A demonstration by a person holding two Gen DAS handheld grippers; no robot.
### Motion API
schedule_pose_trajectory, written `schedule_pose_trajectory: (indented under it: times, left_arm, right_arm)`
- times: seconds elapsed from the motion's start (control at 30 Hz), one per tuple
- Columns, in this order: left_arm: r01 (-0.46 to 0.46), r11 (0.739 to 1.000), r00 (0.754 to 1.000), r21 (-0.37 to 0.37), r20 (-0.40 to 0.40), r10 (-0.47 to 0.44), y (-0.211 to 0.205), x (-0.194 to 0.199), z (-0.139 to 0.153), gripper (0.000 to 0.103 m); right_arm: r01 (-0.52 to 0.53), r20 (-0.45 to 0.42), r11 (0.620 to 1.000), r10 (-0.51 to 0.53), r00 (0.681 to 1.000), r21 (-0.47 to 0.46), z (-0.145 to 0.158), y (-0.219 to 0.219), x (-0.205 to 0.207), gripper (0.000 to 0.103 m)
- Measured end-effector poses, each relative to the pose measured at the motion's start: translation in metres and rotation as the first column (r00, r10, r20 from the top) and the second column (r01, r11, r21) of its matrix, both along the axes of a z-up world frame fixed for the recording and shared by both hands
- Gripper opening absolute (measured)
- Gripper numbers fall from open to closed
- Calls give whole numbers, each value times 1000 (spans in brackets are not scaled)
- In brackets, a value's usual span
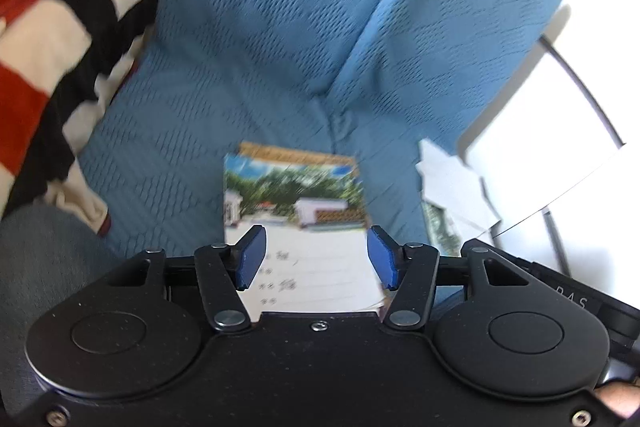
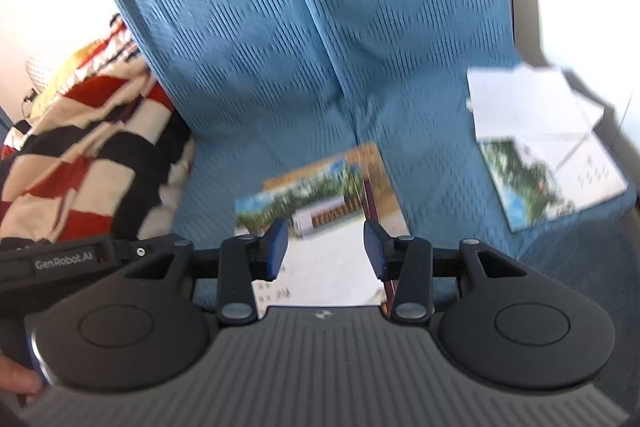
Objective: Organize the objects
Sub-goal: 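Back the left tool away and move it toward the loose white sheets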
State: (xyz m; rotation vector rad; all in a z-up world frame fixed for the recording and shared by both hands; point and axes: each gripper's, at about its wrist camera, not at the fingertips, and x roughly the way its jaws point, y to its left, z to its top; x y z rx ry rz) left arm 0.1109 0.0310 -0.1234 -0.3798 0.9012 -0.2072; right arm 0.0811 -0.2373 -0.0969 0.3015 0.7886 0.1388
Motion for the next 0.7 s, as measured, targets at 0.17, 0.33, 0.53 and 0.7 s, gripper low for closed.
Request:
schedule_pose_trajectory:
  times: [0.17, 0.33, 0.53, 0.7]
  left_arm:
    - [25, 999, 998, 22, 64, -26, -10, -11, 26, 58]
    - [37, 999, 994, 24, 103, -40, -16, -25, 45, 58]
    - [53, 998, 988, 30, 144, -57, -22, -42, 60, 60]
    - [58, 998, 980, 37, 191, -64, -30, -56, 74, 64]
  right_arm:
    - [-6, 79, 1000, 8, 997, -21, 27, -5, -11, 45]
    - [6, 121, 999, -2, 993, -32, 41, -10, -25, 45]
    - [18, 166, 998, -9, 986, -53, 56, -14, -46, 45]
    - [27, 198, 996, -11, 980, -79, 67, -18, -61, 45]
